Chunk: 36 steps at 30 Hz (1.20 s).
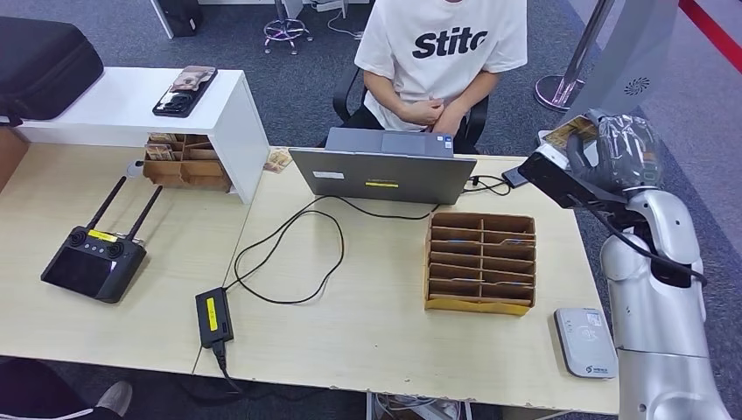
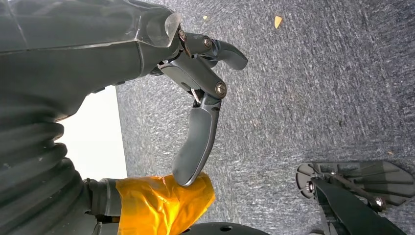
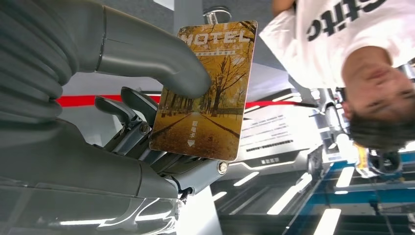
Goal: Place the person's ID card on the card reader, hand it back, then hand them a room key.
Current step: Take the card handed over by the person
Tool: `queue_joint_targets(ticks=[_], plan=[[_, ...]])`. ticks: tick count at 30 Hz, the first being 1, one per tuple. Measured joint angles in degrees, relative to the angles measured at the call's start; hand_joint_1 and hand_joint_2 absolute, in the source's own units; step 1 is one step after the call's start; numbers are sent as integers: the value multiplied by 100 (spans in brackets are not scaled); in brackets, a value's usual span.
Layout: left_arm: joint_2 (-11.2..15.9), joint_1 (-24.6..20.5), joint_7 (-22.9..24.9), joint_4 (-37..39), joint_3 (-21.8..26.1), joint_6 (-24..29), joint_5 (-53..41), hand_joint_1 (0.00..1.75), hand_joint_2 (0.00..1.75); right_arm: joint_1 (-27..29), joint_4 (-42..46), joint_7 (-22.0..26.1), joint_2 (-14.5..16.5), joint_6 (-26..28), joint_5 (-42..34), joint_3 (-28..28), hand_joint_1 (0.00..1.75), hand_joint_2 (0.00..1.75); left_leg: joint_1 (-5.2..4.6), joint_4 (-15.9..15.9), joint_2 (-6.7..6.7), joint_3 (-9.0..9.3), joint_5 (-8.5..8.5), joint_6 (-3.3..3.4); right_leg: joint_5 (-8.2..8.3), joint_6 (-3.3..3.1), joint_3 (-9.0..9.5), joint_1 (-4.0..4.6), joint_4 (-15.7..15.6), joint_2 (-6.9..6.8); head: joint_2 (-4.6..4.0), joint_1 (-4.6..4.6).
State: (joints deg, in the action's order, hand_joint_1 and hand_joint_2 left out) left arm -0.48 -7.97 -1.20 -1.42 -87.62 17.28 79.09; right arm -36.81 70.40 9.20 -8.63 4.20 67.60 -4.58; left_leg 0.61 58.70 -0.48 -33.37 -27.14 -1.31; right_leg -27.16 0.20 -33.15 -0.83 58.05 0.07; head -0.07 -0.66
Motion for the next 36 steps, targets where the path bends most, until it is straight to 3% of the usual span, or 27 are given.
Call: queue_joint_targets(ticks=[12, 22, 27, 36], plan=[[-2, 2, -20, 0, 0, 6, 47, 0, 175, 487, -182, 157, -202, 203, -215, -1164, 175, 175, 0, 1, -9, -5, -1, 1, 0, 0, -3, 0, -1, -6, 0, 0], [-8, 3, -19, 0, 0, 31, 161, 0, 175, 1127, -407, 695, -204, 305, -573, -2178, 175, 175, 1, 0, -11, -9, -2, 2, -1, 1, -3, 0, -1, -10, 0, -1], [-22, 4, -17, 0, 0, 77, 287, 0, 175, 1609, -150, 950, -30, 319, -780, -2422, 175, 175, 2, -1, -11, -9, -2, 2, -3, 1, -4, 1, -1, -11, 0, -1], [-68, 15, -11, 0, 0, 125, 525, 0, 175, 2598, 942, 1281, 565, 360, -1213, -2670, 175, 175, 2, -2, -12, -11, -4, 0, -6, 3, -5, 3, -1, -11, 0, -1]])
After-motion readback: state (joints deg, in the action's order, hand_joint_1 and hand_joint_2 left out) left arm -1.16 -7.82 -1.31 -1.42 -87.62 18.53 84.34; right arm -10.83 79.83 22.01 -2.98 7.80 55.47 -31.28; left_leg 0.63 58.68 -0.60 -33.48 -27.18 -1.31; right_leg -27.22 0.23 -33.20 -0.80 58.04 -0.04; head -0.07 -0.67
